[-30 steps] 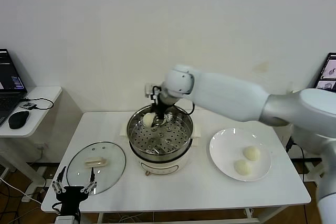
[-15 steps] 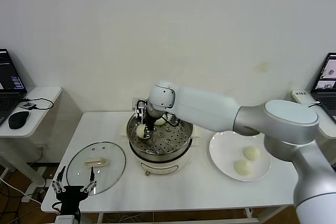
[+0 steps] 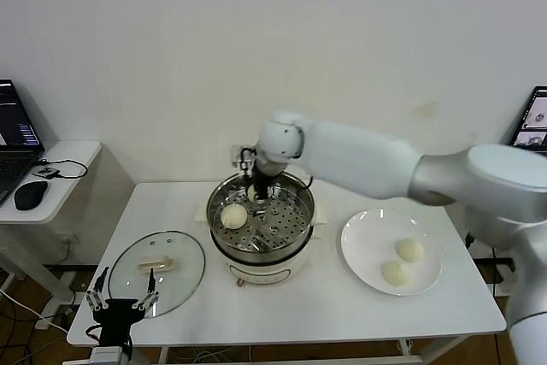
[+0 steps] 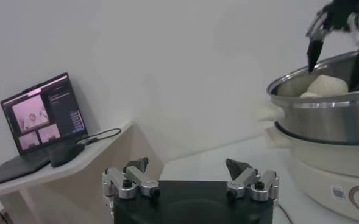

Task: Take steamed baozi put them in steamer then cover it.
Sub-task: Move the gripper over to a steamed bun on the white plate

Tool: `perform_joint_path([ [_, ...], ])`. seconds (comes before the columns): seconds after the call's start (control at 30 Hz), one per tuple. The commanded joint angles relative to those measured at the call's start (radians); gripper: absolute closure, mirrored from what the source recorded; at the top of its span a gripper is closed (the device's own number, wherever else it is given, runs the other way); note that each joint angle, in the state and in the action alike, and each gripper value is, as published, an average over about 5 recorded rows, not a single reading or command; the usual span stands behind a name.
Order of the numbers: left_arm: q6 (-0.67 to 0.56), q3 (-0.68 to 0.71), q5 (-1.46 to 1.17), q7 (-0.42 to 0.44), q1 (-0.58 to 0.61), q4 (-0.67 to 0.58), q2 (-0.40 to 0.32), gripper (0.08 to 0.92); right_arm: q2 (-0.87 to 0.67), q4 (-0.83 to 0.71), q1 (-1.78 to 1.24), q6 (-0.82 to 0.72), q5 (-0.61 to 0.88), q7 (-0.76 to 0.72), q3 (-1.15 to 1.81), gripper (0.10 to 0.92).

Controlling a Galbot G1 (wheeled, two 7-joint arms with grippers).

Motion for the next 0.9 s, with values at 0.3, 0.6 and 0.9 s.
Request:
perform_joint_path([
  [0.3, 0.001, 0.033, 0.024, 0.0, 0.009, 0.004, 0.007, 0.177, -0.728, 0.384, -0.18, 0.204, -0.288, -0.135, 0.143, 0.203],
  [0.6, 0.001, 0.047, 0.045, -0.002, 0.019, 0.011, -0.002, 0.177, -0.814, 0.369, -0.557, 0.241, -0.467, -0.106, 0.373, 0.203],
  [0.9, -0.001, 0.046, 0.054, -0.004, 0.026, 0.026, -0.013, 0.177, -0.751, 0.308, -0.634, 0.242, -0.518, -0.084, 0.383, 0.203],
])
